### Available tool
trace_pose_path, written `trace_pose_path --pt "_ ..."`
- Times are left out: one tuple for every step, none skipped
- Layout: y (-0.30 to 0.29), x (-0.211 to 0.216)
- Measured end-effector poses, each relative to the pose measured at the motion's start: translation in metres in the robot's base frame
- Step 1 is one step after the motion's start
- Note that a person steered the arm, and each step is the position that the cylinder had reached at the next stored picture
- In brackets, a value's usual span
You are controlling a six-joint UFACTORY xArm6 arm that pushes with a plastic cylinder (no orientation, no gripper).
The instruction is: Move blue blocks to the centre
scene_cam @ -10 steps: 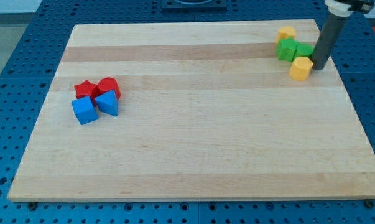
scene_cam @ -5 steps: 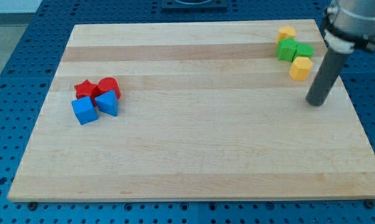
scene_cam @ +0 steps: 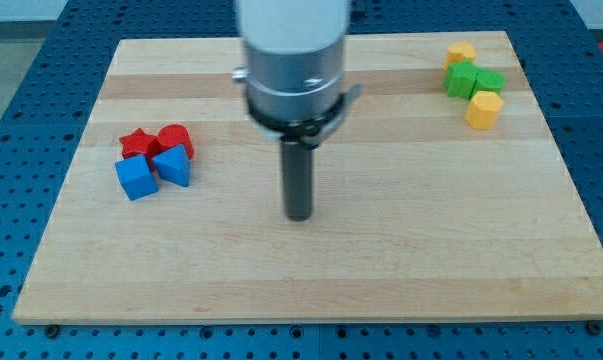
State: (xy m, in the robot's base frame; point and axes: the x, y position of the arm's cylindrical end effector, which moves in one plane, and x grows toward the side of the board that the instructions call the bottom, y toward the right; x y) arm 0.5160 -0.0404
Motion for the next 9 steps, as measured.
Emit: trace_pose_path --pt "-0.061 0.038" --pt "-0.117 0.068" --pt "-0.161 0.098" --pt "-0.174 0.101" --pt "-0.185 0.053" --pt "-0.207 0.02" --pt "-0.207 0.02" --pt "-0.209 -0.018" --pt "-0.209 -0.027"
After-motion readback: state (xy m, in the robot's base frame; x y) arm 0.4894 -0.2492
